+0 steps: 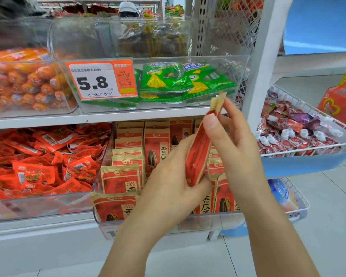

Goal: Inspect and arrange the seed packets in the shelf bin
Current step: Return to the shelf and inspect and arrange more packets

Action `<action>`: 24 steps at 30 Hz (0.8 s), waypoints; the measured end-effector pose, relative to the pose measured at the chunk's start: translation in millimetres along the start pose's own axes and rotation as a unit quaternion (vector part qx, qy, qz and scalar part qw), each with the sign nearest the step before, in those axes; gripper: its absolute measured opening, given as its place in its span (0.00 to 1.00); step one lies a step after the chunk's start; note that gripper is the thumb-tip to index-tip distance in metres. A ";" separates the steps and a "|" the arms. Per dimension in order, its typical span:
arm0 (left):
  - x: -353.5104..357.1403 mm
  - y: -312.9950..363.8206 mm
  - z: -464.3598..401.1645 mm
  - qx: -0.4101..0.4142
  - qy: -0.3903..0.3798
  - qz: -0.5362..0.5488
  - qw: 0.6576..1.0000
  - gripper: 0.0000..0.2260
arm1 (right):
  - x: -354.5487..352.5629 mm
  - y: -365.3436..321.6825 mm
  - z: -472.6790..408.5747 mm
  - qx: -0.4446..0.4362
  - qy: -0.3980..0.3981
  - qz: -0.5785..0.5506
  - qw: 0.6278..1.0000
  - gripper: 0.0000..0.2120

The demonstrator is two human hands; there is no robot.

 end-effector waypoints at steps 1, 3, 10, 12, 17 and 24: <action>0.5 -1.3 -0.5 -0.001 0.001 -0.002 1.000 0.23 | -1.7 -1.9 -0.4 -0.001 0.008 -0.008 1.000 0.40; -0.1 -4.4 -0.4 -0.008 0.009 0.005 1.000 0.20 | -3.2 -2.5 -0.2 0.002 0.017 -0.017 1.000 0.35; -1.1 -10.6 -1.2 -0.023 0.017 0.018 0.999 0.21 | -6.0 0.9 -1.4 0.015 0.030 -0.034 0.999 0.28; -1.8 -11.2 -1.3 -0.021 0.023 0.021 0.999 0.21 | -7.2 1.8 -1.4 0.016 0.032 -0.034 0.999 0.27; -11.0 -9.2 1.0 -0.015 0.068 0.064 0.996 0.20 | -5.1 -3.7 -0.1 0.001 0.020 -0.046 0.999 0.24; -35.9 -18.2 0.2 -0.033 0.115 0.312 0.942 0.19 | 0.7 14.1 1.7 0.112 -0.095 -0.005 0.989 0.23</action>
Point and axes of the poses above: each hand's wrist, its own z-axis away from the middle knuckle, its own x-axis out of the palm, y = z × x, the point moved 10 cm from there along -z, towards the middle knuckle, and after that the axes turned 14 degrees about -z, right-handed, at the moved point
